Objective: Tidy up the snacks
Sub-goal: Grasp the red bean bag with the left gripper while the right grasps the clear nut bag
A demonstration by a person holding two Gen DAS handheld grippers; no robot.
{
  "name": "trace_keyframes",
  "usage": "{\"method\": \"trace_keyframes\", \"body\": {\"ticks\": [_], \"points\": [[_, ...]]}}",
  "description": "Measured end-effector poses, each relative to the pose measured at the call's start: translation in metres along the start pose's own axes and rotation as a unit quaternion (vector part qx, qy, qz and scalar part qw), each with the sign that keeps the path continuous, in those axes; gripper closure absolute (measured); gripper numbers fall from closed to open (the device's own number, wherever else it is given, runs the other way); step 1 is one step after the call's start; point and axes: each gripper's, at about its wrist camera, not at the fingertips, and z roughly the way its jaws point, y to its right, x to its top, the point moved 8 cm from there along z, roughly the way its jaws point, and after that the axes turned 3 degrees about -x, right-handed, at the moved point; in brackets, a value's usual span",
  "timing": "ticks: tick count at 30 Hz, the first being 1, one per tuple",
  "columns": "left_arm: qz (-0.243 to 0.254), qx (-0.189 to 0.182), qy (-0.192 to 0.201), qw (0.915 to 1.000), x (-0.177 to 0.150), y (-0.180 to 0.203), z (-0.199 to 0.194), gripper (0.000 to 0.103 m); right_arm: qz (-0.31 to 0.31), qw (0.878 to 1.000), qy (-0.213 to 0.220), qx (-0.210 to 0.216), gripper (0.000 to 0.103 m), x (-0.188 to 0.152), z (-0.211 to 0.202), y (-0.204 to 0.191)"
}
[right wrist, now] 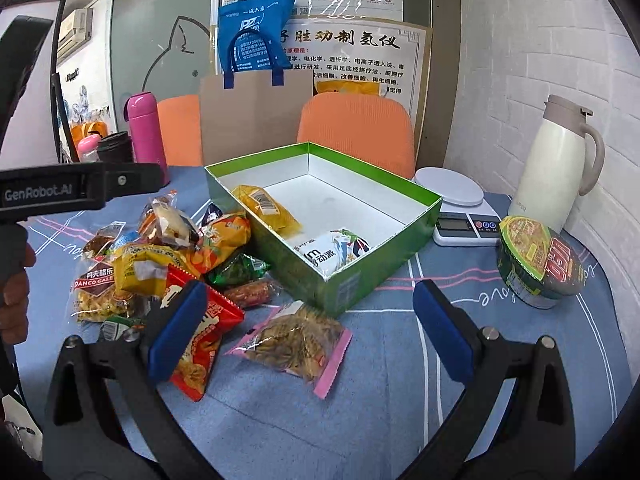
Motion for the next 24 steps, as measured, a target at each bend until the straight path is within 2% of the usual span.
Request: {"method": "trace_keyframes", "body": {"ticks": [3,5,12,14,19,22,24], "points": [[-0.010,0.009,-0.004,0.9999,-0.017,-0.010,-0.005,0.014,0.015,1.000,-0.005,0.016,0.001,-0.005,-0.002,0.000],[-0.018,0.002,-0.003,0.9998,-0.028,-0.016,-0.010,0.014,0.023,0.999,-0.012,0.026,0.001,-0.011,-0.001,0.001],[-0.006,-0.006,-0.039,0.9992,-0.074,-0.034,-0.020,0.014,0.041,0.996,-0.078,0.006,0.001,-0.046,0.018,0.010],[0.001,-0.017,-0.051,0.9985,-0.085,-0.034,-0.021,0.014,0.040,0.995,-0.093,0.008,0.001,-0.052,0.023,0.008],[0.019,-0.063,-0.073,0.9952,-0.098,-0.021,-0.028,0.014,0.056,0.994,-0.092,0.034,0.001,-0.048,0.030,-0.001],[0.034,-0.084,-0.066,0.9937,-0.096,-0.011,-0.036,0.014,0.067,0.992,-0.093,0.049,0.001,-0.042,0.038,-0.005],[0.036,-0.103,-0.063,0.9921,-0.092,-0.005,-0.038,0.014,0.069,0.991,-0.100,0.052,0.005,-0.042,0.045,-0.008]]}}
